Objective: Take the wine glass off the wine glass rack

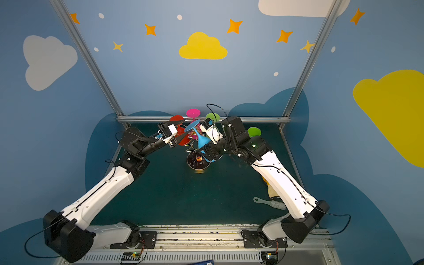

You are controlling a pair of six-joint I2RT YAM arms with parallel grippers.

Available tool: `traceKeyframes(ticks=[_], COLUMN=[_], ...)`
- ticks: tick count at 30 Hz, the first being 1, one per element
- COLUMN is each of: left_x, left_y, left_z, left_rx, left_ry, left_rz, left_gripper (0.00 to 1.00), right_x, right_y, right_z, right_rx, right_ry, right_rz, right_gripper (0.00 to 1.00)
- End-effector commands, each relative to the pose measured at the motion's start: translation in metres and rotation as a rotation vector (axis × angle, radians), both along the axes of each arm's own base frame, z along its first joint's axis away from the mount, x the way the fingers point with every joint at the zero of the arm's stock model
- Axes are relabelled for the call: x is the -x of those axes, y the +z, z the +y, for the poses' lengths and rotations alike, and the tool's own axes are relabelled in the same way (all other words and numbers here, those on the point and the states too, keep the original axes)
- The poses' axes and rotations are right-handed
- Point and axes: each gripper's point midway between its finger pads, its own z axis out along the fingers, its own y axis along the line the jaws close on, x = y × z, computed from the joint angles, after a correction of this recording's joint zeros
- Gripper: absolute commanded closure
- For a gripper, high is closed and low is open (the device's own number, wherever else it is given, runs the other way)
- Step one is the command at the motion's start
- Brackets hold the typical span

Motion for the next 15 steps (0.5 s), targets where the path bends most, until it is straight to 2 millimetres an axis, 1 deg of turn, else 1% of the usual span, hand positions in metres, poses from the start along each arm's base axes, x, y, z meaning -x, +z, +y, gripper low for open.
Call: traceKeyframes(ticks=[1, 5, 8, 11, 13, 15], left_x=[0.0, -0.002, -0.002, -0.005, -0.005, -0.004], left_y=[-0.005, -0.004, -0.004, 0.001, 0.005, 0.006], left_z=[-0.003, -0.002, -0.001, 0.006, 0.011, 0.016], left_rx=[-0.02, -0.021, -0.017, 0.023, 0.053, 0.07], left_ry=[-0.004, 0.009, 0.024, 0.058, 0.085, 0.105], left_rz=[0.007, 0.008, 0.015, 0.049, 0.064, 0.076], left_gripper=[0.58, 0.74, 0.83, 0.89, 0.95, 0.97], right_x=[0.006, 0.008, 0.007, 0.007, 0.007, 0.008], right_y=[0.012, 0.011, 0.011, 0.013, 0.017, 0.023], right_z=[0.005, 0.006, 0.006, 0.004, 0.003, 0.002], right_rx=[-0.023, -0.021, -0.024, -0.038, -0.063, -0.097], right_ry=[0.025, 0.025, 0.018, 0.003, -0.004, -0.014], right_rz=[-0.008, -0.004, -0.006, -0.016, -0.027, -0.043], right_gripper=[0.83, 0.8, 0.74, 0.59, 0.42, 0.31])
